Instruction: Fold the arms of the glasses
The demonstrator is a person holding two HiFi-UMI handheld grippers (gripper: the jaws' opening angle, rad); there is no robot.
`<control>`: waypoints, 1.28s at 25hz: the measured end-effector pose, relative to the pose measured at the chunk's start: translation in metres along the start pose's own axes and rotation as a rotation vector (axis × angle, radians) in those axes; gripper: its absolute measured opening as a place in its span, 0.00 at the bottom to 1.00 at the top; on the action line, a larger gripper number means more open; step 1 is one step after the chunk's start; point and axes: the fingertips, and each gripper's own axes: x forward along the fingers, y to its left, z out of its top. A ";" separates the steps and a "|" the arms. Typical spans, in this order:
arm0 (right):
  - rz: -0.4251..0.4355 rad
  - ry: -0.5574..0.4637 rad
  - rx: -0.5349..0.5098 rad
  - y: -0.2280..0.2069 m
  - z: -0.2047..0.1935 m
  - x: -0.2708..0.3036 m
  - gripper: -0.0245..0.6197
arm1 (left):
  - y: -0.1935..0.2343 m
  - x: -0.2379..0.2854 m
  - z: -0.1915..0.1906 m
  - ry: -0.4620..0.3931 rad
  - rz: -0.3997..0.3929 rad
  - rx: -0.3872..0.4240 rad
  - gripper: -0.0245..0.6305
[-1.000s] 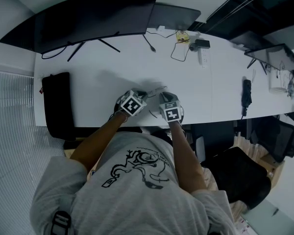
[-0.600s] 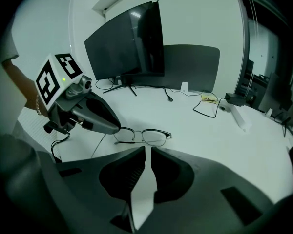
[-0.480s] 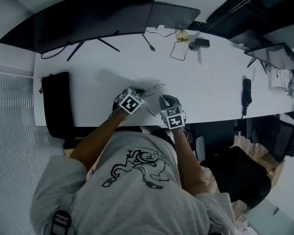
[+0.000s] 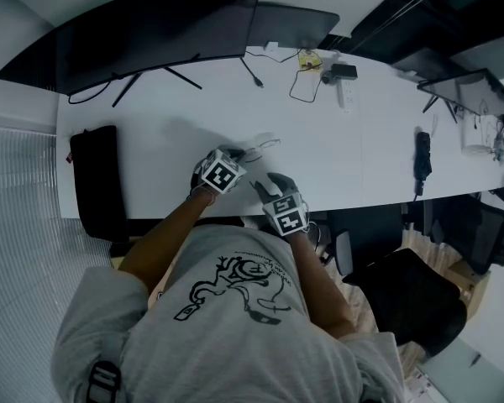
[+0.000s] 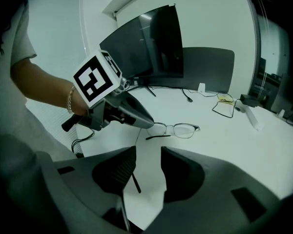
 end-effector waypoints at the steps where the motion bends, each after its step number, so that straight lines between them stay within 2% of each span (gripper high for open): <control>1: 0.006 0.008 -0.006 0.004 -0.003 0.002 0.31 | 0.000 0.000 0.000 0.001 0.001 -0.002 0.09; 3: 0.011 0.023 -0.015 0.010 -0.009 0.006 0.34 | 0.000 0.001 -0.001 0.005 0.001 -0.005 0.09; 12: 0.007 0.072 -0.067 0.020 -0.028 0.021 0.34 | 0.001 0.001 0.003 -0.005 0.009 -0.006 0.09; 16: -0.014 0.089 -0.067 0.015 -0.033 0.024 0.34 | -0.004 0.003 -0.004 0.021 -0.027 -0.025 0.09; 21: -0.049 0.123 -0.059 0.004 -0.045 0.025 0.33 | 0.001 0.001 0.002 -0.011 -0.007 0.004 0.09; 26: -0.065 0.126 -0.053 -0.001 -0.046 0.024 0.33 | -0.006 -0.001 -0.007 0.023 -0.038 -0.026 0.09; 32: -0.097 0.125 -0.031 -0.016 -0.047 0.018 0.33 | -0.008 -0.003 -0.008 0.031 -0.046 -0.013 0.09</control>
